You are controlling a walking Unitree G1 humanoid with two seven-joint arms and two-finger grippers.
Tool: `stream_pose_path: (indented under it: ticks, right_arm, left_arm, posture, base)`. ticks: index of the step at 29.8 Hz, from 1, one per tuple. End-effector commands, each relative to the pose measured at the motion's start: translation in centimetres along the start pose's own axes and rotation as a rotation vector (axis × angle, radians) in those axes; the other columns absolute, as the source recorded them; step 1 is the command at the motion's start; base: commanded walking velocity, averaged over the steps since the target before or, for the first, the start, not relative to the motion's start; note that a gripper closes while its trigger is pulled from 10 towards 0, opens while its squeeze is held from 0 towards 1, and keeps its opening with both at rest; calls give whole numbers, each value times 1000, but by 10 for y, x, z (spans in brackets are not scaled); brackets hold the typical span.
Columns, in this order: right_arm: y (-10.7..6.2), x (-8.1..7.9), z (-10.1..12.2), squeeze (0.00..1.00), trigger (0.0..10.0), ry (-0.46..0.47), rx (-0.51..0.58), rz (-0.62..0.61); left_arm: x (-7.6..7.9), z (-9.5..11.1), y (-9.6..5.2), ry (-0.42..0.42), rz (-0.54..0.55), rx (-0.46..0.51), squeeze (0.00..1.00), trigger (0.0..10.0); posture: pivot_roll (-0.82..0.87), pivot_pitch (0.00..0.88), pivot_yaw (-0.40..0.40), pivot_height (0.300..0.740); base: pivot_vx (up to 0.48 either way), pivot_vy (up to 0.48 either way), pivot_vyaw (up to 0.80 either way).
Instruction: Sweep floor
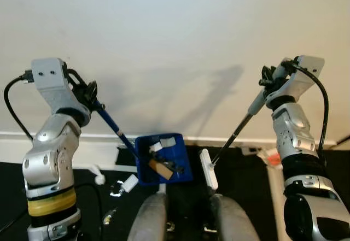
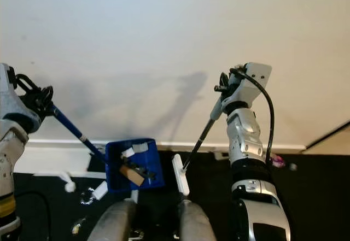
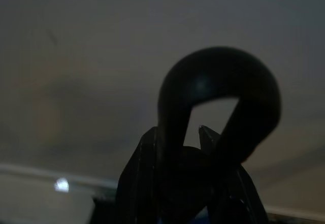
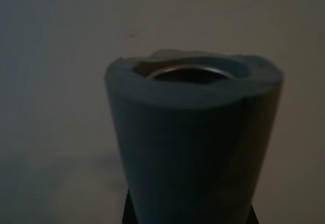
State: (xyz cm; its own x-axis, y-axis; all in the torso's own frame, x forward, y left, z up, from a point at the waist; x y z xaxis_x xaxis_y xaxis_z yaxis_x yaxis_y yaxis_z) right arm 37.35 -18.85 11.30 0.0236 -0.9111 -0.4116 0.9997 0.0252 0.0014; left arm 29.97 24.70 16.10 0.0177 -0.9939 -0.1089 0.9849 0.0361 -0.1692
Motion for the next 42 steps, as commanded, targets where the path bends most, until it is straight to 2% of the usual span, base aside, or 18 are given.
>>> stream_pose_path:
  ticks: [1,7,31,42]
  right_arm:
    - [0,1,4,0,10000,-6,18,0]
    - [0,1,4,0,10000,-7,18,2]
    - [-1,-1,2,0,10000,-16,15,14]
    - [-1,-3,2,0,10000,-15,11,32]
  left_arm:
    - [1,11,-1,-5,-3,54,0,10000]
    - [1,10,-1,-8,-7,50,0,10000]
    - [2,6,0,-22,-10,30,0,10000]
    - [2,5,0,-23,-5,29,0,10000]
  posture:
    - [53,73,11,740]
    - [51,72,12,740]
    - [47,71,12,740]
    - [50,76,10,740]
  base:
    - [0,-360,0]
    - [0,-338,0]
    - [0,0,0]
    - [0,0,771]
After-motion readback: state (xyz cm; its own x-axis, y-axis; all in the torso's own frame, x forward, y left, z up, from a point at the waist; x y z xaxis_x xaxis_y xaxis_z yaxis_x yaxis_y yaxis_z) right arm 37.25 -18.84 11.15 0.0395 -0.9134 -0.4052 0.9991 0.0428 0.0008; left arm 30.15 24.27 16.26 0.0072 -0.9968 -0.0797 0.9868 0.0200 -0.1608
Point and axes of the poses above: a point about 5 cm out from each wrist's last joint towards the gripper, its own y axis pointing out of the wrist towards the gripper, its own z axis along the axis of the wrist's last joint, x = y × z, the point moved 3 cm from there along y, pointing out of the wrist towards the gripper, and after that the axes turned 10 degrees about y, right-handed, at the moved point
